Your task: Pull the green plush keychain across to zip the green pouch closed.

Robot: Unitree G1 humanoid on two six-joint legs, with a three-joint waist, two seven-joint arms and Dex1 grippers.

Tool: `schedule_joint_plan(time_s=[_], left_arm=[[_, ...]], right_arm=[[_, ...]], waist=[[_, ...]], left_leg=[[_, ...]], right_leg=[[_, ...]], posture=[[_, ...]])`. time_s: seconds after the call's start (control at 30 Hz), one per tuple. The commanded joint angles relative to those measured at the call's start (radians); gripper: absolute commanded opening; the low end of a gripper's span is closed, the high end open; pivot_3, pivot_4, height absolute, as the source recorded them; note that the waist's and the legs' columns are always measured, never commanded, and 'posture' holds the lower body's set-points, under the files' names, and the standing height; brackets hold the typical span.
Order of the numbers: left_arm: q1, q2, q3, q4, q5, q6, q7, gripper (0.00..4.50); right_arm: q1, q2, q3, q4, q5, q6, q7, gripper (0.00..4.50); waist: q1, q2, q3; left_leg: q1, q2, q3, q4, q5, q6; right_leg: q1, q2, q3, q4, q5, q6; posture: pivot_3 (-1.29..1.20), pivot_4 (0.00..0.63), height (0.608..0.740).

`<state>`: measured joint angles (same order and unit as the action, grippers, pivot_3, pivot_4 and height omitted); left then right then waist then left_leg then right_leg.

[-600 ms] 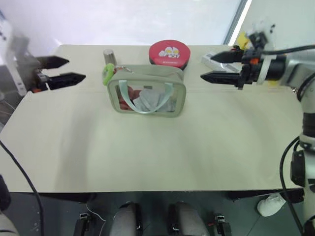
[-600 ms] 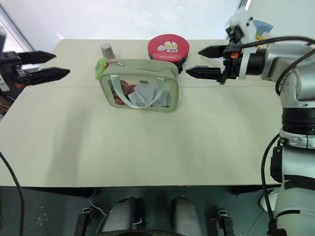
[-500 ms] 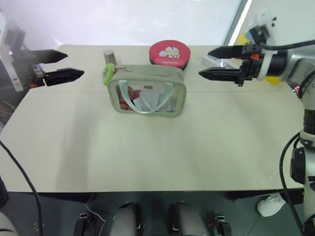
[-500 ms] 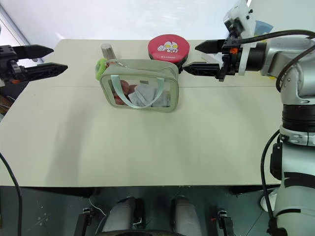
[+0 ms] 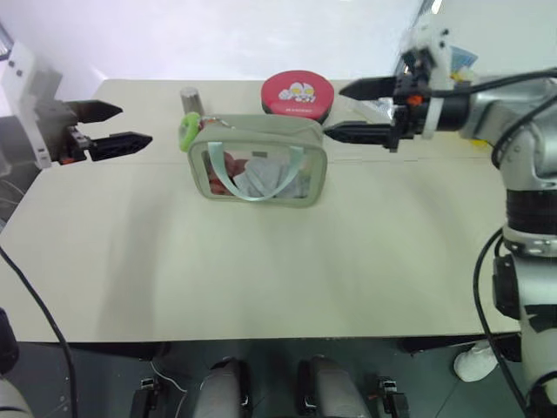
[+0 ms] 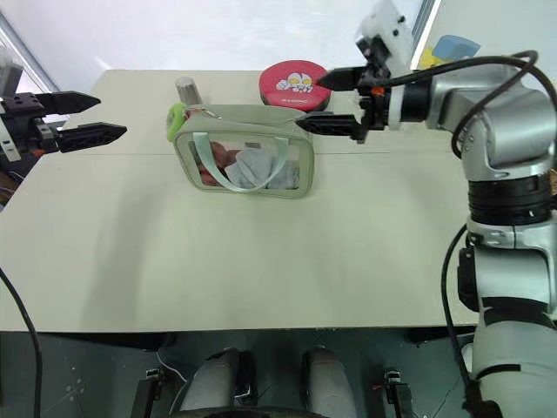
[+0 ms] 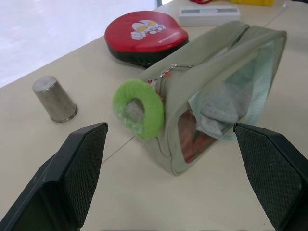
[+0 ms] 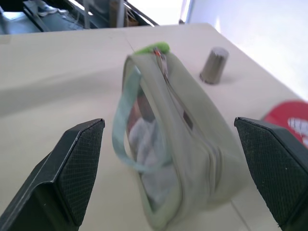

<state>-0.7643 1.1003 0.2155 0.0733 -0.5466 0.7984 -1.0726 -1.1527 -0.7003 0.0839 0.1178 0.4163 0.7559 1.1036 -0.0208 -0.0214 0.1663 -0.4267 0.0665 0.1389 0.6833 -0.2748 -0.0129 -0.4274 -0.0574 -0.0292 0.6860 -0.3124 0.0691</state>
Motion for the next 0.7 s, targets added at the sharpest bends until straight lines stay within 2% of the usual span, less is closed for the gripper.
schedule_joint_plan(time_s=[0.03, 0.23, 0.4, 0.5, 0.6, 0.7], left_arm=[[0.007, 0.005, 0.029, -0.077, -0.03, 0.008, 0.001, 4.46], [0.027, -0.033, 0.04, -0.171, -0.064, 0.05, 0.061, 4.46], [0.048, -0.078, 0.06, -0.262, -0.115, 0.112, 0.131, 4.46], [0.085, -0.072, 0.077, -0.293, -0.126, 0.126, 0.149, 4.5], [0.108, -0.078, 0.086, -0.303, -0.125, 0.124, 0.174, 4.5], [0.099, -0.09, 0.073, -0.309, -0.124, 0.122, 0.205, 4.5]], right_arm=[[-0.05, 0.078, 0.071, 0.061, -0.086, -0.097, -0.045, 4.5], [-0.077, 0.197, 0.214, 0.239, -0.264, -0.285, -0.067, 4.5], [-0.089, 0.241, 0.228, 0.35, -0.326, -0.377, -0.072, 4.5], [-0.097, 0.249, 0.223, 0.368, -0.337, -0.399, -0.045, 3.7], [-0.096, 0.25, 0.223, 0.385, -0.352, -0.425, -0.03, 2.26], [-0.091, 0.251, 0.223, 0.394, -0.369, -0.448, -0.028, 0.59]], waist=[[0.0, 0.0, 0.0], [0.005, 0.0, 0.0], [0.004, 0.0, 0.0], [-0.002, 0.0, 0.0], [-0.008, 0.0, 0.0], [-0.014, 0.0, 0.0]], left_leg=[[0.0, 0.0, 0.0, 0.0, 0.0, 0.0], [0.0, 0.0, 0.0, 0.001, 0.0, 0.0], [-0.001, -0.001, -0.001, 0.001, 0.0, 0.0], [0.0, -0.001, -0.001, 0.001, 0.0, 0.0], [0.0, 0.0, -0.001, 0.0, 0.0, 0.0], [0.0, 0.0, -0.001, 0.001, 0.0, 0.0]], right_leg=[[0.0, 0.0, 0.0, 0.0, 0.0, 0.0], [0.0, 0.0, 0.0, 0.001, 0.0, 0.0], [0.0, -0.002, 0.0, 0.001, 0.0, 0.0], [0.0, -0.001, 0.0, 0.001, 0.0, 0.0], [0.0, -0.001, 0.0, 0.001, 0.0, 0.0], [0.0, -0.001, 0.0, 0.002, 0.0, 0.0]], posture=[[0.0, 0.15, 0.74], [0.0, 0.15, 0.74], [0.0, 0.15, 0.74], [0.0, 0.15, 0.74], [0.0, 0.15, 0.74], [0.0, 0.15, 0.74]])
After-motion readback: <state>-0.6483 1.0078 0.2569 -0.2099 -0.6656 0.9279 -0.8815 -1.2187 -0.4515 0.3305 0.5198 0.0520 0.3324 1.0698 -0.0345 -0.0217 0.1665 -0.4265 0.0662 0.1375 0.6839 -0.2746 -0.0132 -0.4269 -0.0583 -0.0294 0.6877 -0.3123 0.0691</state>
